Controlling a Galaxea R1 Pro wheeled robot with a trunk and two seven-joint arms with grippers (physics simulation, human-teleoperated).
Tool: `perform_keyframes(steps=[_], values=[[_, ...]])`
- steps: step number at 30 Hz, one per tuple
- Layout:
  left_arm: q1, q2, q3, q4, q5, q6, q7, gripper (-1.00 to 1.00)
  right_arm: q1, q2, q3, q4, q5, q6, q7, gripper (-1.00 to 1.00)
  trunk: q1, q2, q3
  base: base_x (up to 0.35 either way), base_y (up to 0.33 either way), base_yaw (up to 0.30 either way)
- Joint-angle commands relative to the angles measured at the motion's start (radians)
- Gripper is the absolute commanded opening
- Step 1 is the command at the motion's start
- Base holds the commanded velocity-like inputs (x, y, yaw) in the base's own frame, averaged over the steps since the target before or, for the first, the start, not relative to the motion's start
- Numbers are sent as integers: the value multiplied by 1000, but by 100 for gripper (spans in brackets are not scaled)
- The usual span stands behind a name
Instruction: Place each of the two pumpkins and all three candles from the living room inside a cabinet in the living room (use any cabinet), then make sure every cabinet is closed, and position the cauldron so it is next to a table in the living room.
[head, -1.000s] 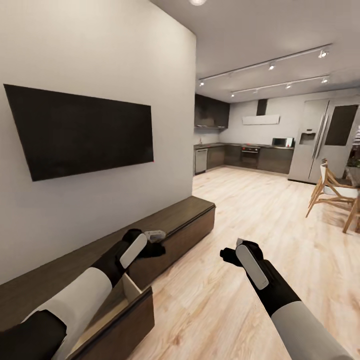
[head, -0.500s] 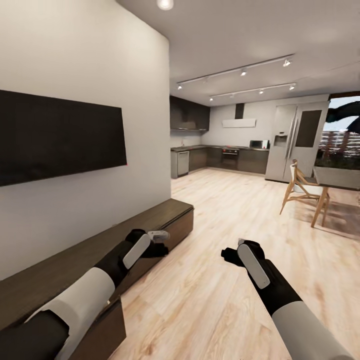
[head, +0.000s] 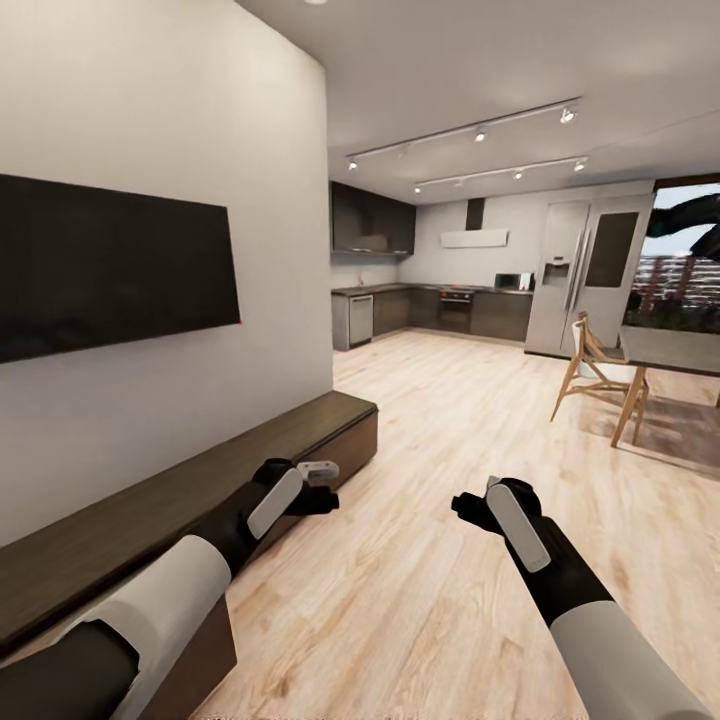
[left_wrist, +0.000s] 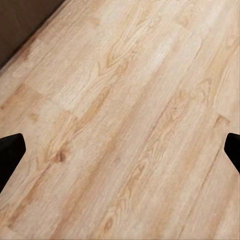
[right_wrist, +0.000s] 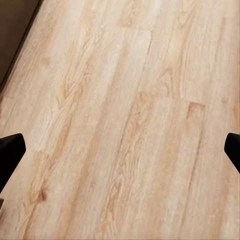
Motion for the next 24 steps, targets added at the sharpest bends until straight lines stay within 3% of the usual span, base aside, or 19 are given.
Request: perform_keyframes(steps=[1,17,24], values=[[-1,0,-3,-1,11,0,10,100,-1,-2,3,-1,-9,1,-10,100,0,-1,-3,-3,-14,-1],[-1,0,-3,-3,11,-3,10,100,-1,-12,1,3,-8,1,-10,100,0,-1,-29,3,-2,7],[-1,1,-3,-2,11,-3,10,100,1,-11,1,2,-10,0,-9,100,0,-1,-34,187,-44,-7]])
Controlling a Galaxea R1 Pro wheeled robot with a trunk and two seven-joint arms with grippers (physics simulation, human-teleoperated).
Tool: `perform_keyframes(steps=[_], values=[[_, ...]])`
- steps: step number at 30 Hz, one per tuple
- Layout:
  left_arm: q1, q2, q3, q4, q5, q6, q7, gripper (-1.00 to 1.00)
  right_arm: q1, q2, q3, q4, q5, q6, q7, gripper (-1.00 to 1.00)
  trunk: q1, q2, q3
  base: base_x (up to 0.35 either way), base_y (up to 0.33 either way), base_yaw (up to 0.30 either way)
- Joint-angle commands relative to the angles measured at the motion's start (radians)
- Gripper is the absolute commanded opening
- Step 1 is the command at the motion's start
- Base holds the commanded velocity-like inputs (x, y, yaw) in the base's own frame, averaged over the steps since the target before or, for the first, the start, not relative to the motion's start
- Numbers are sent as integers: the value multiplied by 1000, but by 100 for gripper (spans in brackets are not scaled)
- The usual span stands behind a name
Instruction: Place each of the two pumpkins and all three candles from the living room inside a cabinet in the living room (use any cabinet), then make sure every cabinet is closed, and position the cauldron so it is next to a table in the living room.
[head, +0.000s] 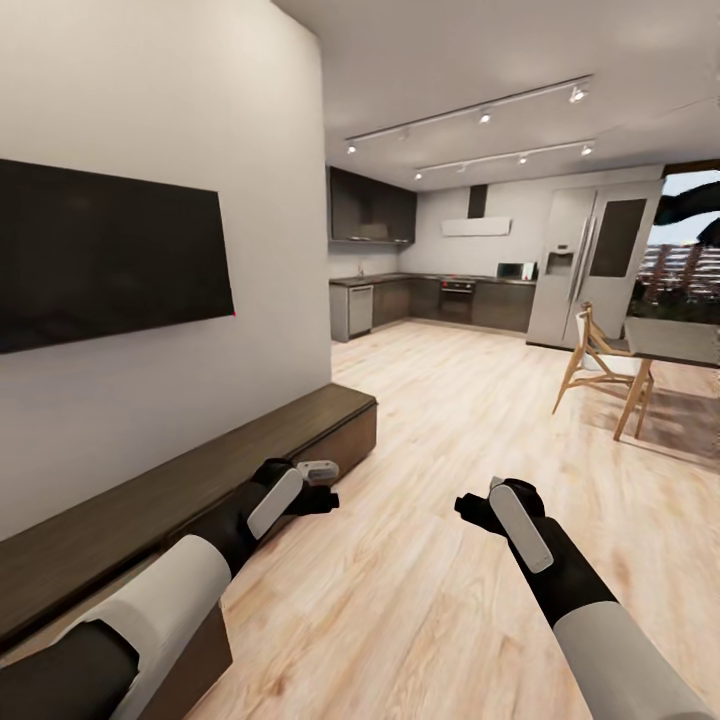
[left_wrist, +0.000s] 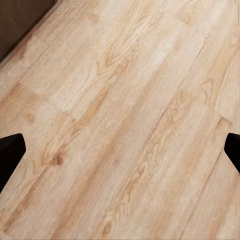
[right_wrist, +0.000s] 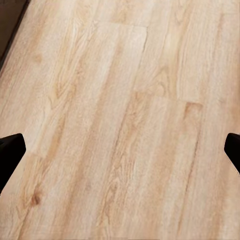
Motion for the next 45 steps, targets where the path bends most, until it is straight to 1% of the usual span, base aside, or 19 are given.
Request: perform_keyframes(steps=[1,20,37,45], values=[[-1,0,-3,-1,11,1,10,100,-1,-2,3,-1,-10,1,-10,100,0,-1,-2,259,-145,-143],[-1,0,-7,-1,11,1,10,100,0,-1,2,-1,-12,-1,-8,100,0,-1,-11,266,-196,-247],[-1,0,-9,-1,11,1,10,100,0,-2,2,0,-12,-1,-7,100,0,-1,-20,216,-203,-268],[-1,0,-9,-1,11,1,10,100,0,-3,2,0,-12,-1,-6,100,0,-1,-24,231,-136,-268]])
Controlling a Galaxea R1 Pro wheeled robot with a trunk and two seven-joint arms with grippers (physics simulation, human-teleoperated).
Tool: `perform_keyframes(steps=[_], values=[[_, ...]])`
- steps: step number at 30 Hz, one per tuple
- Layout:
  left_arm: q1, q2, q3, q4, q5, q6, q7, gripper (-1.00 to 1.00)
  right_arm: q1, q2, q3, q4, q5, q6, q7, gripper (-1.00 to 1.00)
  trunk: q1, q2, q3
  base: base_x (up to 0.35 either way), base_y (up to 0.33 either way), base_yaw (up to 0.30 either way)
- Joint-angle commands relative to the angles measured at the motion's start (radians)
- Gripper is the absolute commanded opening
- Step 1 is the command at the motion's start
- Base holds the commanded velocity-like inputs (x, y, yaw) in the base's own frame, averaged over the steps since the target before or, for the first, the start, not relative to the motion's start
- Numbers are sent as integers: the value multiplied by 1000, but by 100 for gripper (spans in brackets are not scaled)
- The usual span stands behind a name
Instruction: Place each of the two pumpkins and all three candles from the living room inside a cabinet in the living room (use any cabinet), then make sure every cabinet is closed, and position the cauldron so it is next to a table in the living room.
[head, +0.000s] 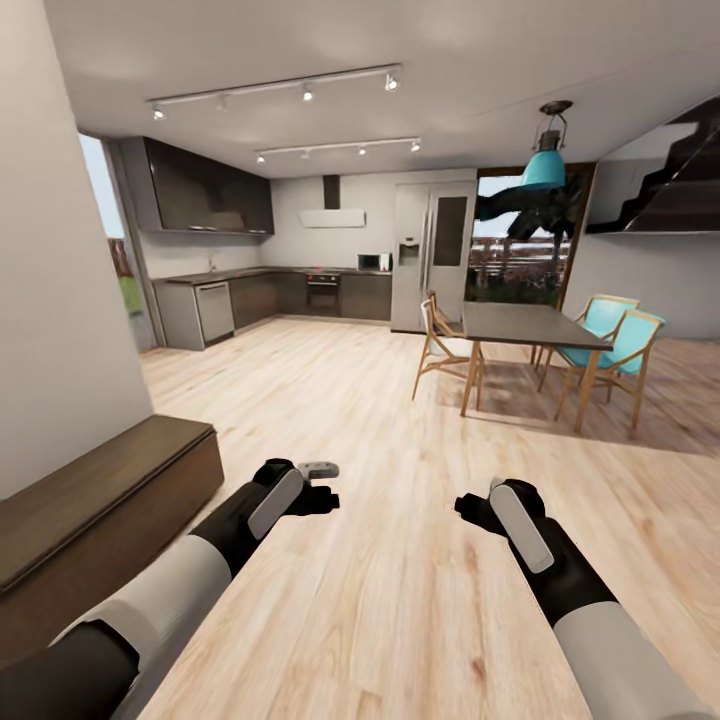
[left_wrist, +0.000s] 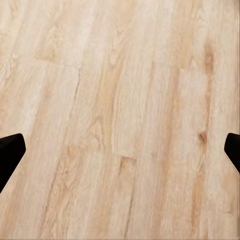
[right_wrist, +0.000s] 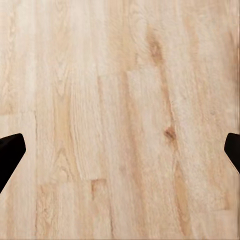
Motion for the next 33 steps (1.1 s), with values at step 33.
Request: perform_keyframes(steps=[33], values=[[-1,1,-3,-1,10,1,10,100,0,0,4,-4,-6,-1,-12,100,0,-1,-15,284,-6,-195]])
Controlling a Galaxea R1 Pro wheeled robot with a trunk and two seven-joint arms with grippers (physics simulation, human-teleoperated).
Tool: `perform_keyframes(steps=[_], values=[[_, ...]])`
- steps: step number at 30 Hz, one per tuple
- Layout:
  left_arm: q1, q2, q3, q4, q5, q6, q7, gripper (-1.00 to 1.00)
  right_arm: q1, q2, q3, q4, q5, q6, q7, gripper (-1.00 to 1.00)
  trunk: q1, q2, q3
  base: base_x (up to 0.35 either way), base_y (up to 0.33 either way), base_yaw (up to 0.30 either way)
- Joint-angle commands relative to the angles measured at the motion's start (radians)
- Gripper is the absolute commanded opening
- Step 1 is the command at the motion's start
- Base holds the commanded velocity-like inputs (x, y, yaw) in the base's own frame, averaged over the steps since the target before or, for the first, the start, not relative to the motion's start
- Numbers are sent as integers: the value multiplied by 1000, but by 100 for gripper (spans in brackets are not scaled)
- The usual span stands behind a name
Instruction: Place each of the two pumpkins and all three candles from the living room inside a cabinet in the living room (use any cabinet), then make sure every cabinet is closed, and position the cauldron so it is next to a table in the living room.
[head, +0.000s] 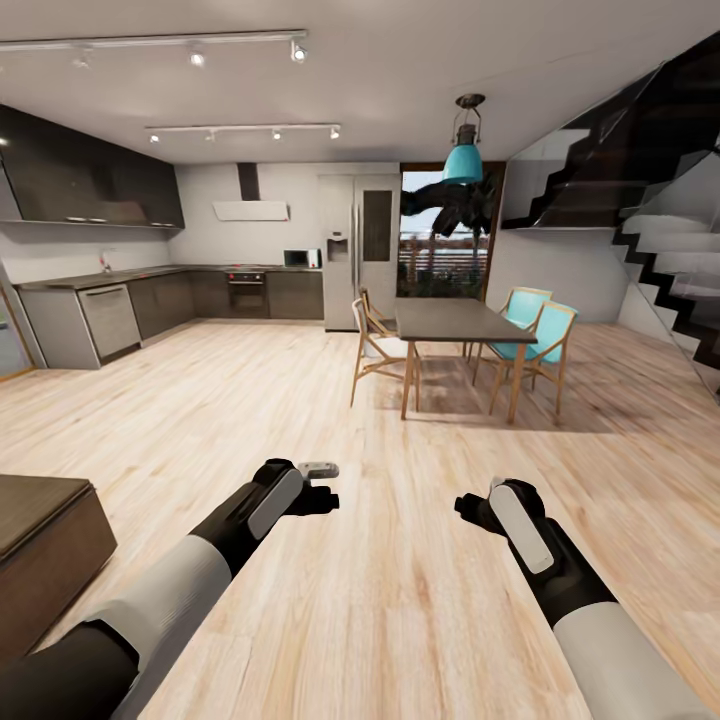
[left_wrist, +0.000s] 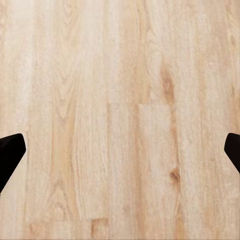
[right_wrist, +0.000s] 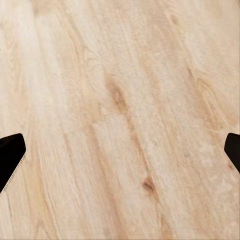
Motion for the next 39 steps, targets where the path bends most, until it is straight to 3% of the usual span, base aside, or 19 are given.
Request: perform_keyframes(steps=[1,39], values=[[-1,1,-3,-1,11,1,10,100,-1,-1,4,-1,-9,1,-10,100,1,-1,-1,332,0,-5],[-1,0,-3,0,10,-5,10,100,-1,-1,6,-2,-11,1,-10,100,1,-1,1,334,0,-21]])
